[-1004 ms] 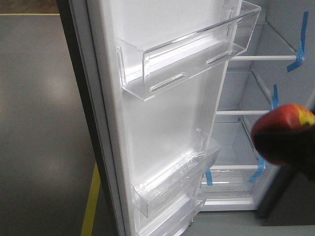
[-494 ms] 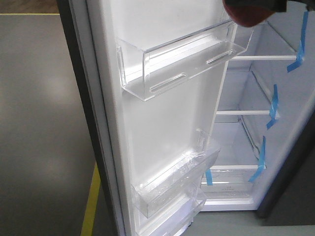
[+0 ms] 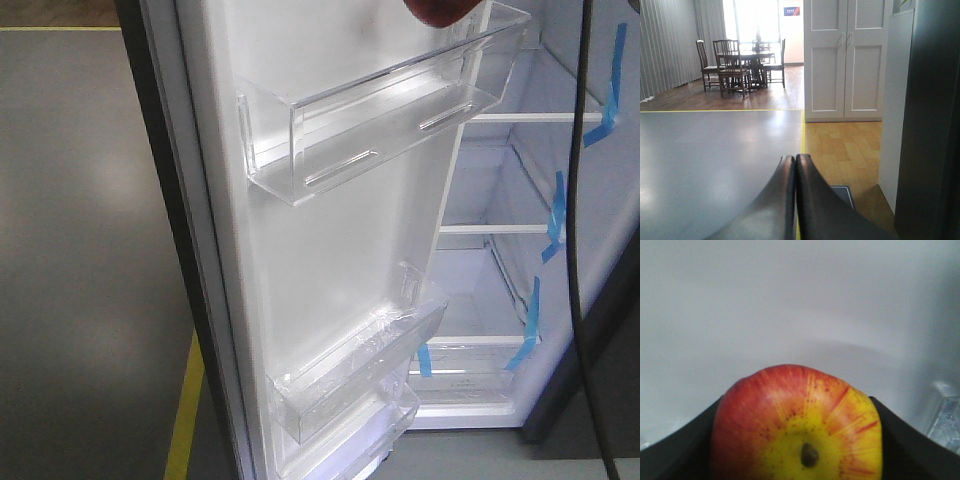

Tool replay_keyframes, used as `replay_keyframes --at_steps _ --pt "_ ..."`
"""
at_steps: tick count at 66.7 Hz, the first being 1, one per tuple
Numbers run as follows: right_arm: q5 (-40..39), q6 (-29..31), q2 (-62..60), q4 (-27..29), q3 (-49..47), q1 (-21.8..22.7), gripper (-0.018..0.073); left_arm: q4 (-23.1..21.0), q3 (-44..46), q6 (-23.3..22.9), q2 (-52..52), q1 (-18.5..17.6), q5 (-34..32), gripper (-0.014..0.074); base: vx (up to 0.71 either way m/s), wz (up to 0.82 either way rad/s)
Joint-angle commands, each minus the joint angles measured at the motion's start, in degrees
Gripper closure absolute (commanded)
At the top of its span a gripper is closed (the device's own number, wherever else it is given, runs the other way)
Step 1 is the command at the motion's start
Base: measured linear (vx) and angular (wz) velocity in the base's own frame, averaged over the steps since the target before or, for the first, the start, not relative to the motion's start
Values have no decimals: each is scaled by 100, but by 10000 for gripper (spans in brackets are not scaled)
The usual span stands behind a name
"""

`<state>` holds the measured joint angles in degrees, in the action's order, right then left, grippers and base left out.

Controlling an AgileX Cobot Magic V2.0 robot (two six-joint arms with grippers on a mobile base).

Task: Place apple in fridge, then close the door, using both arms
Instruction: 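Move the right gripper with the apple over the upper door bin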

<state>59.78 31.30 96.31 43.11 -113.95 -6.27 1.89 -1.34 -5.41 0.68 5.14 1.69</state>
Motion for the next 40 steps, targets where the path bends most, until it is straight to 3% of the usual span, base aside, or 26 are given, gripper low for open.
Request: replay_keyframes --at_steps 1,13,40 --pt "-378 31 -56 311 -212 5 362 -17 95 -31 83 -36 -448 603 0 0" --pt "-366 31 86 309 -207 5 276 -17 95 -31 83 -36 -448 603 0 0" --pt "-279 -58 120 258 -207 5 -60 -17 95 -31 83 -36 -448 603 0 0"
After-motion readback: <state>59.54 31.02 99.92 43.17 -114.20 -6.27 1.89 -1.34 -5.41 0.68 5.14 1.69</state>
